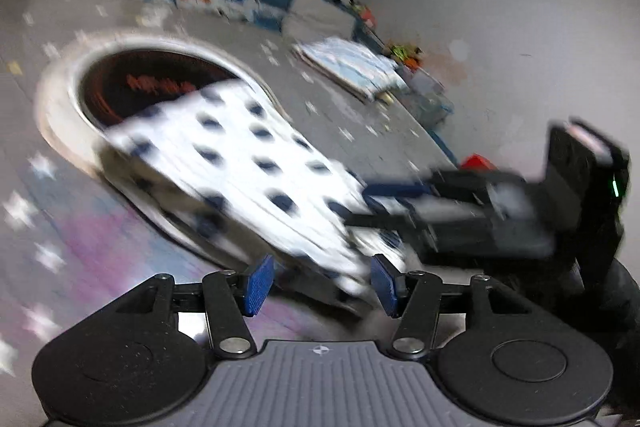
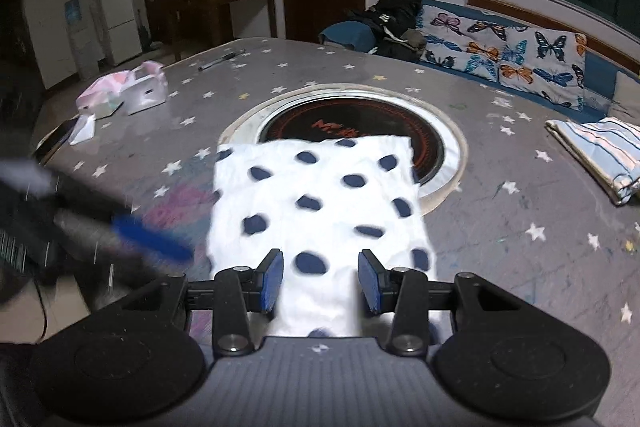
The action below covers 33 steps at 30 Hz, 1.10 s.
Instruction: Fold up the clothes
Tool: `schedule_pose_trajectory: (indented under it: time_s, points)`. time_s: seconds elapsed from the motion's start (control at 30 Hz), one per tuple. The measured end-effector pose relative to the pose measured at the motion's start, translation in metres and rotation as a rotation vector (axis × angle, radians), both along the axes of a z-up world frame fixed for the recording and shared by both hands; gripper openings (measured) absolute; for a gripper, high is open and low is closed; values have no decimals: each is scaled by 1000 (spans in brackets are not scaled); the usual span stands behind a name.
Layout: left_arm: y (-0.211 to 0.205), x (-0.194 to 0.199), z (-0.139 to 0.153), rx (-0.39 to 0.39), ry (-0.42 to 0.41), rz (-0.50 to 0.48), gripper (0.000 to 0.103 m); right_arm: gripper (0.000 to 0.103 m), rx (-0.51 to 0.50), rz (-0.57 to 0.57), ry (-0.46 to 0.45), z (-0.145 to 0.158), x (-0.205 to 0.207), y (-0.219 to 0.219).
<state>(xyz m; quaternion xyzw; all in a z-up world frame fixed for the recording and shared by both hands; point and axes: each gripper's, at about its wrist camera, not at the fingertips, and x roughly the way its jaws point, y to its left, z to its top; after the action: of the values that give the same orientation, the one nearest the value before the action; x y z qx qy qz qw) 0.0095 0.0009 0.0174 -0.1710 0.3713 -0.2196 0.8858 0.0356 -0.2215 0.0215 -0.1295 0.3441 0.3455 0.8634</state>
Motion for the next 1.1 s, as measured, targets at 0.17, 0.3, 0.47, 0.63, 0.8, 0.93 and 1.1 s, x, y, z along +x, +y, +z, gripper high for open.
schedule_pose_trajectory:
  time_s: [0.17, 0.3, 0.47, 0.63, 0.8, 0.93, 1.1]
  points:
    - [32, 34, 6, 82, -53, 140, 56, 42, -94, 32, -47, -12, -20, 7]
    - [45, 68, -1, 167, -65, 180, 57, 42, -116, 12, -79, -6, -25, 9]
    - [49, 95, -21, 197, -8, 156, 59, 43, -87, 26, -80, -1, -30, 20]
    - [53, 103, -35, 191, 24, 113, 57, 42, -87, 34, -44, -10, -32, 32]
    - [58, 104, -37, 178, 20, 84, 37, 41, -124, 10, -14, -20, -28, 35]
    - [62, 102, -38, 150, 28, 71, 20, 40, -163, 19, -13, -21, -26, 37]
    - [68, 87, -36, 115, 47, 96, 12, 40, -206, 35, -17, -22, -24, 36]
